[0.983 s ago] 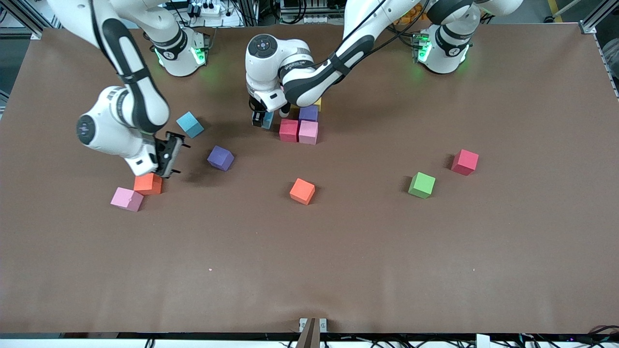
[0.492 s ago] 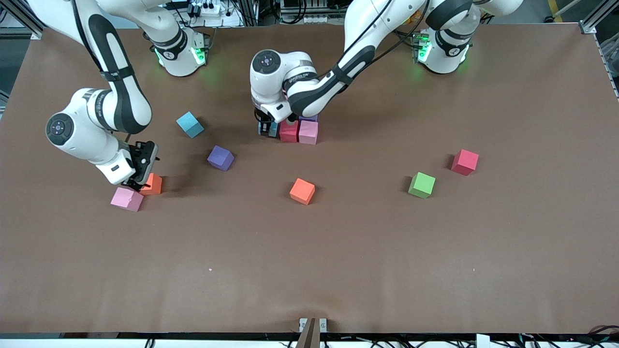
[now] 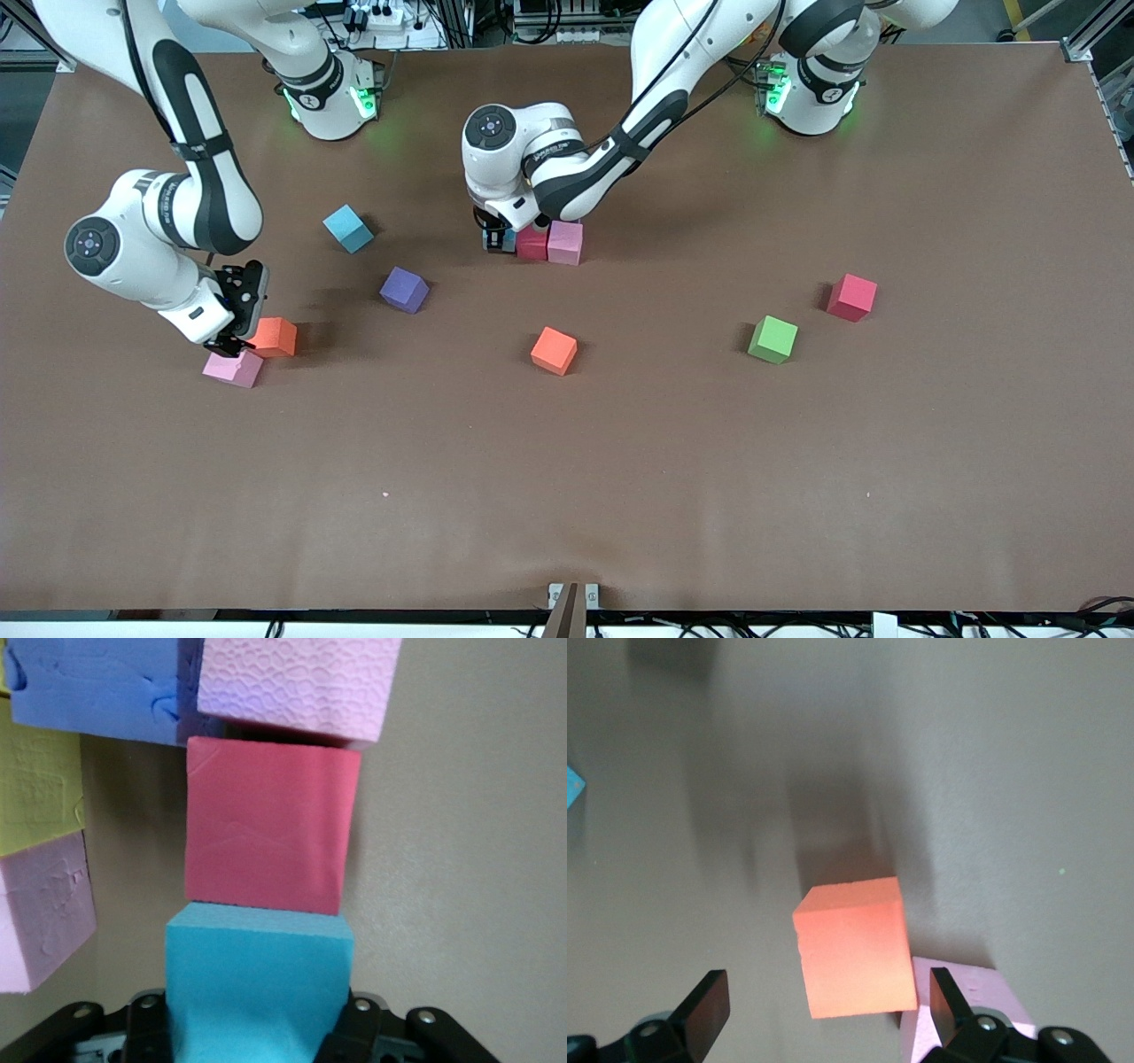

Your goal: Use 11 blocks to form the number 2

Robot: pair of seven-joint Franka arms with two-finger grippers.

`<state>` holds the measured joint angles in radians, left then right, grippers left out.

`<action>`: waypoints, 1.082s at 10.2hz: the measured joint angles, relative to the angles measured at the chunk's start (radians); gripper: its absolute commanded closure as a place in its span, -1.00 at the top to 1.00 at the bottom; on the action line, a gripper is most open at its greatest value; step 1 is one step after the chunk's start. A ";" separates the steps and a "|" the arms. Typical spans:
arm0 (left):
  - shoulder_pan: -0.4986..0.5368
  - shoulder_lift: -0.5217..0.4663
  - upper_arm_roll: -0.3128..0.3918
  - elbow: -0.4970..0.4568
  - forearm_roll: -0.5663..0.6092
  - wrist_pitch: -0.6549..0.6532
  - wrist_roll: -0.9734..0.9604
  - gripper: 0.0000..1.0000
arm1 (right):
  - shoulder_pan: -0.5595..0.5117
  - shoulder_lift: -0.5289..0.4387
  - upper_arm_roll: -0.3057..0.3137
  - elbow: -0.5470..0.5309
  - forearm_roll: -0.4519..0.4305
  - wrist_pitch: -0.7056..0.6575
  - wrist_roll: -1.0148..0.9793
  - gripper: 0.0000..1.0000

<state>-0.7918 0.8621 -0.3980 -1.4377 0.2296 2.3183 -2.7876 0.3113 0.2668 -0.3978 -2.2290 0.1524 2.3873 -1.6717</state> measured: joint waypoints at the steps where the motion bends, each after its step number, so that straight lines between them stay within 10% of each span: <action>1: -0.006 0.003 0.003 0.000 -0.001 0.000 0.000 -0.57 | -0.011 0.013 0.000 0.000 0.000 -0.005 -0.007 1.00; 6: -0.029 0.019 0.028 0.000 -0.002 -0.004 -0.001 -0.55 | -0.015 0.033 0.006 0.019 0.000 -0.007 -0.074 1.00; 8: -0.048 0.026 0.048 0.003 -0.002 -0.004 -0.001 0.99 | -0.015 0.047 0.010 0.020 0.000 0.027 -0.128 1.00; 11: -0.055 0.027 0.053 0.005 -0.002 -0.005 0.000 1.00 | -0.015 0.080 0.010 0.020 0.006 0.037 -0.139 1.00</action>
<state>-0.8468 0.8895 -0.3454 -1.4331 0.2276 2.3132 -2.7874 0.2967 0.3473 -0.3879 -2.2088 0.1587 2.4239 -1.8102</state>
